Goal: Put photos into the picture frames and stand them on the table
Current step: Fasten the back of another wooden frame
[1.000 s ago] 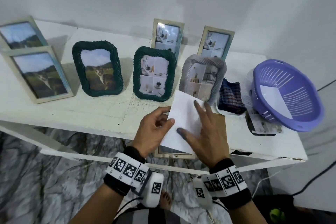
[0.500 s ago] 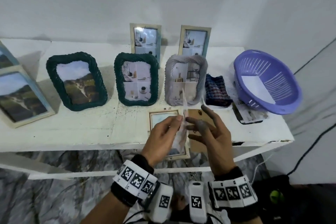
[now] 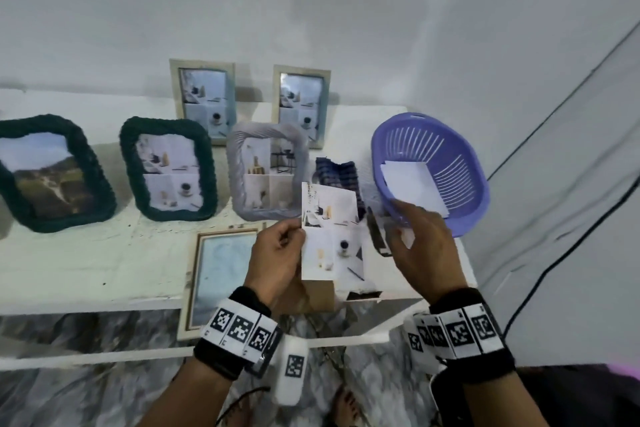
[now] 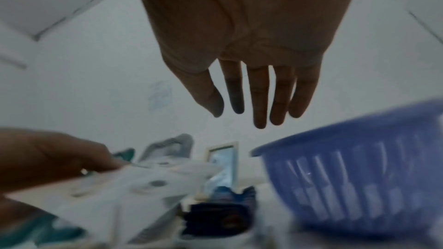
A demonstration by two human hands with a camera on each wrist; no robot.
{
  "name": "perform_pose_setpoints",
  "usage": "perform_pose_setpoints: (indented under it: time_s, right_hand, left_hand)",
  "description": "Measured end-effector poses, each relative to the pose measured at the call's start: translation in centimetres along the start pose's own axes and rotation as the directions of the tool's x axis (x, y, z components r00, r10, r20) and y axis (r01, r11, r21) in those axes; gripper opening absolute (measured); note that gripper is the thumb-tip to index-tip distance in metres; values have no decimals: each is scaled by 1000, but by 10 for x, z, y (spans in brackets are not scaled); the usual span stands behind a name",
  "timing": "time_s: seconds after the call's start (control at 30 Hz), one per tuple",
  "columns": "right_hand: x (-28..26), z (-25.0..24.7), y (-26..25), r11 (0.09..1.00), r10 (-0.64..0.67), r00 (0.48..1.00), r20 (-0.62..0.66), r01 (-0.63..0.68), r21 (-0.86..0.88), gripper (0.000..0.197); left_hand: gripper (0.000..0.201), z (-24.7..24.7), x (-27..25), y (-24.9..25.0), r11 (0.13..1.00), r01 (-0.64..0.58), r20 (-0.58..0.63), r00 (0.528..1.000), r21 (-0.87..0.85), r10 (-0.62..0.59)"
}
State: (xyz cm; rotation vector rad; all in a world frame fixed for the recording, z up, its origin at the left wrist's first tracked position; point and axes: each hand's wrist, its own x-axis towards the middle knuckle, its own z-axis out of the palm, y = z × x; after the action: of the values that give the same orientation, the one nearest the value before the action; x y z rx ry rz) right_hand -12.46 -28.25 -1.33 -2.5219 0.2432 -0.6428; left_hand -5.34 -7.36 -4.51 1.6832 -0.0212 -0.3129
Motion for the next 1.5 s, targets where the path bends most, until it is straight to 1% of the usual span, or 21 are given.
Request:
perform_pose_setpoints:
  time_s: [0.03, 0.1, 0.17, 0.23, 0.3, 0.4, 0.47, 0.53, 0.67, 0.77, 0.83, 0.93, 1.03, 1.07, 1.1, 1.17, 1.23, 1.3, 1.33, 1.4, 1.5]
  right_hand:
    - [7, -9, 19, 992, -28, 1000, 10, 29, -127, 39]
    - [19, -21, 53, 954, -28, 993, 118, 62, -293, 52]
    - [25, -28, 74, 938, -20, 978, 207, 90, -335, 51]
    - [30, -35, 86, 942, -75, 968, 238, 147, -301, 38]
    - [35, -44, 92, 951, -122, 967, 224, 178, -253, 29]
    - [44, -58, 100, 981, -108, 982, 154, 130, -143, 30]
    - [50, -66, 104, 993, -77, 985, 155, 89, -73, 33]
    - [54, -69, 107, 997, -68, 981, 183, 74, -26, 35]
    - [50, -64, 107, 989, -132, 972, 192, 141, -34, 37]
    - [46, -57, 105, 976, -191, 957, 217, 209, -62, 37]
    - [41, -50, 105, 960, -224, 939, 261, 258, -105, 36]
    - [35, -40, 109, 947, -224, 914, 339, 286, -144, 36]
    - [34, -37, 111, 943, -232, 894, 383, 304, -138, 39]
    - [36, -39, 110, 947, -233, 885, 403, 300, -112, 40]
    - [41, -43, 109, 958, -218, 875, 431, 276, -76, 42]
    - [56, -53, 108, 985, -153, 859, 489, 174, 2, 43]
    - [80, -62, 108, 991, -126, 859, 496, 133, 21, 38]
    - [111, -66, 109, 986, -123, 860, 494, 161, -34, 36]
    - [128, -67, 109, 982, -107, 850, 515, 170, -78, 36]
    - [160, -64, 109, 961, -64, 807, 587, 208, -182, 39]
    - [198, -49, 106, 878, -9, 726, 688, 335, -341, 46]
  left_hand:
    - [21, 13, 5, -1, 1000, 5, -20, 1000, 6, -5]
    - [17, 35, 15, -3, 999, 5, -59, 998, 53, -2]
    - [15, 52, 21, -4, 997, 2, -95, 996, 76, 5]
    - [15, 69, 24, -2, 995, 1, -118, 993, 101, 11]
    - [16, 83, 27, -3, 993, 34, -130, 991, 113, -19]
    - [11, 103, 34, -5, 988, 98, -139, 987, 119, -81]
    - [18, 118, 39, -2, 976, 112, -147, 986, 187, -85]
    - [20, 133, 44, 3, 953, 106, -162, 985, 283, -61]
    - [27, 155, 53, 6, 912, 120, -159, 985, 392, -62]
    - [27, 167, 57, 6, 879, 115, -155, 987, 462, -47]
    - [25, 170, 59, 5, 852, 111, -162, 986, 511, -31]
    - [22, 170, 59, 2, 809, 120, -150, 988, 575, -40]
    - [22, 165, 56, 3, 786, 92, -163, 987, 611, 10]
    - [24, 162, 55, 2, 801, 69, -167, 985, 595, 39]
    - [27, 159, 55, 1, 840, 42, -164, 985, 542, 57]
    - [34, 154, 53, 5, 946, 7, -154, 987, 323, 45]
    - [34, 152, 51, 12, 994, 14, -122, 993, 113, 0]
    - [26, 153, 48, 20, 1000, 12, -80, 997, 6, -12]
    - [25, 154, 49, 23, 1000, 13, -66, 998, -23, -15]
    - [27, 155, 50, 25, 999, 12, -58, 998, -51, -15]
    - [22, 155, 51, 23, 999, 9, -73, 997, -51, -13]
